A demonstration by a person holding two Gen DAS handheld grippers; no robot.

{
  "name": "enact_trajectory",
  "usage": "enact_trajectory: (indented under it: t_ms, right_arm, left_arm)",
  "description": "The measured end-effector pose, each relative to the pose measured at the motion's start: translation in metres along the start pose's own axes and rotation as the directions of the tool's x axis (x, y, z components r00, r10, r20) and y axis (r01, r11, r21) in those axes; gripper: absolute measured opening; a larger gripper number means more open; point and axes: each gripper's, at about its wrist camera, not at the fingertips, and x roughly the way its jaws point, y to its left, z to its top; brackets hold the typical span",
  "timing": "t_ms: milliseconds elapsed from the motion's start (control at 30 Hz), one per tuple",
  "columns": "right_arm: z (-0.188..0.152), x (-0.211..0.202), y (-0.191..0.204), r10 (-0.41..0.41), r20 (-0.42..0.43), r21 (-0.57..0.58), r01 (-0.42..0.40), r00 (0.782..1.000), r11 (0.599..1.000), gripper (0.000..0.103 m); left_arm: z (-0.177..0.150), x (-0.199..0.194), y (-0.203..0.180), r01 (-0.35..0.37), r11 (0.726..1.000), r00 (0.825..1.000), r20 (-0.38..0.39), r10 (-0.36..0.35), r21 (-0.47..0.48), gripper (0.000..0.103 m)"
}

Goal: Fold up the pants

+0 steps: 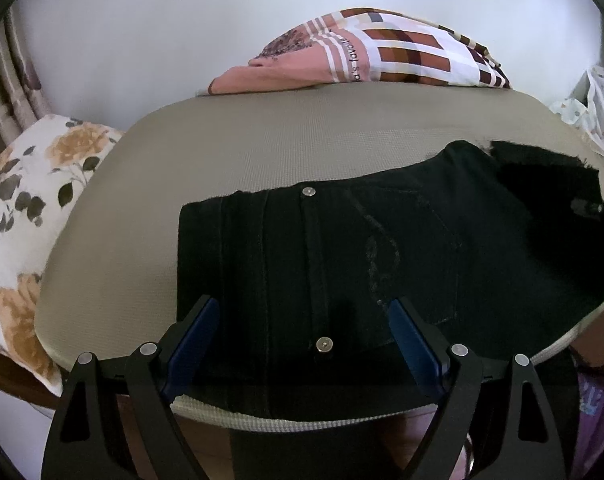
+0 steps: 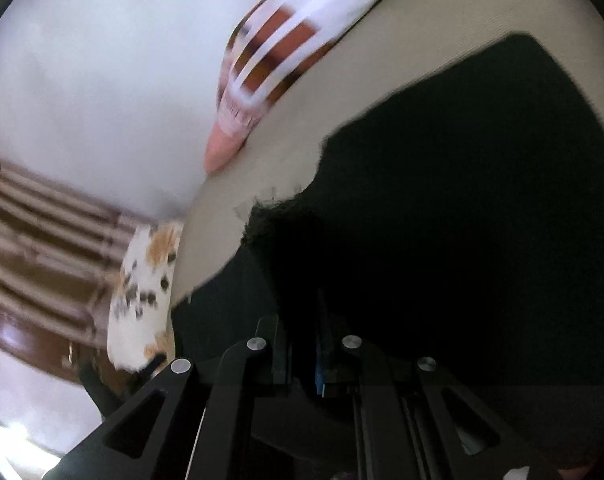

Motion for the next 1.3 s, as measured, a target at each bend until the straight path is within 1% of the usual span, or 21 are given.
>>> enact_trajectory:
  t_ms: [100, 300, 533, 833, 967, 1067, 1133, 1167, 1200, 1233, 1267, 1300]
  right_arm:
    - [-0.011, 0.013, 0.017, -0.042, -0.023, -0.079, 0.04, 0.999, 0.996, 0.009]
    - [-0.025, 0.021, 0.032, -0.08, -0.047, -0.168, 0.071, 0.996, 0.983, 0.009]
    - [-0.046, 0.026, 0.044, -0.161, -0.054, -0.311, 0.136, 0.986, 0.941, 0.01]
    - [-0.063, 0.028, 0.052, -0.214, -0.061, -0.417, 0.17, 0.975, 0.893, 0.012]
    - [-0.065, 0.029, 0.054, -0.212, -0.067, -0.434, 0.163, 0.975, 0.886, 0.014]
    - [-0.068, 0.029, 0.056, -0.188, -0.093, -0.442, 0.128, 0.978, 0.888, 0.023]
    - [-0.072, 0.03, 0.059, -0.161, -0.125, -0.456, 0.088, 0.979, 0.886, 0.033]
    - [-0.075, 0.029, 0.061, -0.151, -0.138, -0.466, 0.07, 0.979, 0.882, 0.036]
    - [-0.076, 0.028, 0.062, -0.142, -0.15, -0.471, 0.056, 0.978, 0.88, 0.04]
    - [-0.077, 0.028, 0.063, -0.118, -0.177, -0.47, 0.021, 0.977, 0.882, 0.046]
    - [-0.078, 0.026, 0.063, -0.082, -0.213, -0.461, -0.026, 0.974, 0.887, 0.048]
    - [-0.078, 0.025, 0.063, -0.056, -0.238, -0.447, -0.058, 0.97, 0.893, 0.052]
  left_arm:
    - [-0.002, 0.004, 0.003, 0.015, 1.0, 1.0, -0.017, -0.016, -0.019, 0.087]
    - [-0.002, 0.007, 0.005, 0.025, 0.999, 0.999, -0.025, -0.026, -0.029, 0.087]
    - [-0.004, 0.012, 0.003, 0.03, 0.999, 0.999, -0.042, -0.031, -0.024, 0.087]
    - [-0.005, 0.013, 0.001, 0.032, 0.999, 0.998, -0.05, -0.033, -0.022, 0.087]
    - [-0.006, 0.015, 0.002, 0.038, 0.999, 0.998, -0.055, -0.039, -0.027, 0.087]
    - [-0.007, 0.017, 0.002, 0.039, 0.999, 0.997, -0.06, -0.041, -0.032, 0.087]
    - [-0.007, 0.017, 0.002, 0.038, 0.999, 0.997, -0.062, -0.04, -0.035, 0.087]
    - [-0.007, 0.017, 0.003, 0.039, 0.999, 0.997, -0.062, -0.041, -0.037, 0.087]
    - [-0.007, 0.017, 0.003, 0.04, 0.998, 0.997, -0.063, -0.042, -0.039, 0.087]
    - [-0.007, 0.017, 0.004, 0.041, 0.998, 0.997, -0.064, -0.043, -0.041, 0.087]
    - [-0.007, 0.017, 0.004, 0.042, 0.998, 0.997, -0.065, -0.045, -0.044, 0.087]
    - [-0.007, 0.017, 0.004, 0.043, 0.998, 0.997, -0.065, -0.046, -0.046, 0.087]
